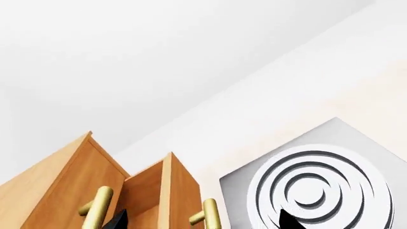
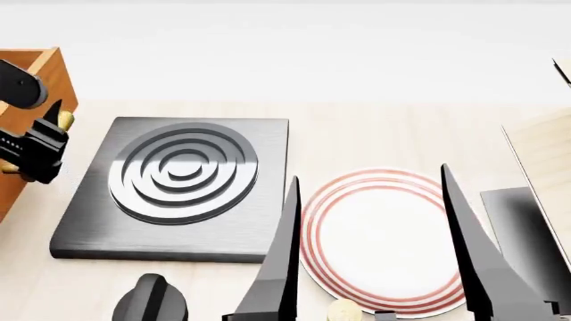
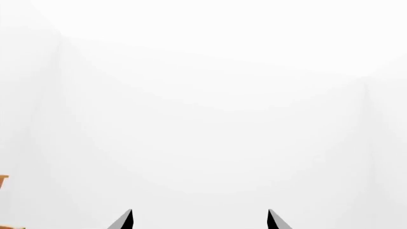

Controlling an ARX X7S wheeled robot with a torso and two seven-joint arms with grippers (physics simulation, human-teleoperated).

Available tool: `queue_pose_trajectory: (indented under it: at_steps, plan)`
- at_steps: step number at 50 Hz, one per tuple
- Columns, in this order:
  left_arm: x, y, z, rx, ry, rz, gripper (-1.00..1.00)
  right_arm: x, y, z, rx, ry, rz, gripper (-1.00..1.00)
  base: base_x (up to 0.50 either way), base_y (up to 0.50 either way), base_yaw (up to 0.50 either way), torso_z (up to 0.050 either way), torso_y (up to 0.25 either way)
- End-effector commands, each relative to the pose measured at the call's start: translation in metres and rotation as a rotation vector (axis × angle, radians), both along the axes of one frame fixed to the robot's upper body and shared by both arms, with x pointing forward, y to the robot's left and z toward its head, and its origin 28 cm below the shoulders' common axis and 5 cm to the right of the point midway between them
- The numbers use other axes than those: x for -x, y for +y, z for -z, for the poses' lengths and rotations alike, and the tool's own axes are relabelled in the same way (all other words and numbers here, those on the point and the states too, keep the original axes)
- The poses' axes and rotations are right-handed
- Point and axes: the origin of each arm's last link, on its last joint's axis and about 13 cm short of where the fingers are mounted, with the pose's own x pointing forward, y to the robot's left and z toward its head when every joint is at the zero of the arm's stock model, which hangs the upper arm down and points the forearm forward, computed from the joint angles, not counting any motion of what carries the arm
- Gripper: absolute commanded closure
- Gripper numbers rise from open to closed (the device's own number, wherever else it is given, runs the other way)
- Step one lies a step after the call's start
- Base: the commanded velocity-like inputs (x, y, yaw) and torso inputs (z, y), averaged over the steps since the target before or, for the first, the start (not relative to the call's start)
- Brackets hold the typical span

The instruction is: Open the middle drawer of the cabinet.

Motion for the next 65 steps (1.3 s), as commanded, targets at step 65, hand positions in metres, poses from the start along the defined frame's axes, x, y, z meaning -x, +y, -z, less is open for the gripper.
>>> queue_pose_trajectory:
  at_steps: [65]
  plan:
    - [-0.063,0.034,0.020,0.244,0.120,-0.146,-1.00,0.002,0.003,0.002,0.022,0.014,-0.030,-1.00,0.00,0.00,0.00,0.000,0.000]
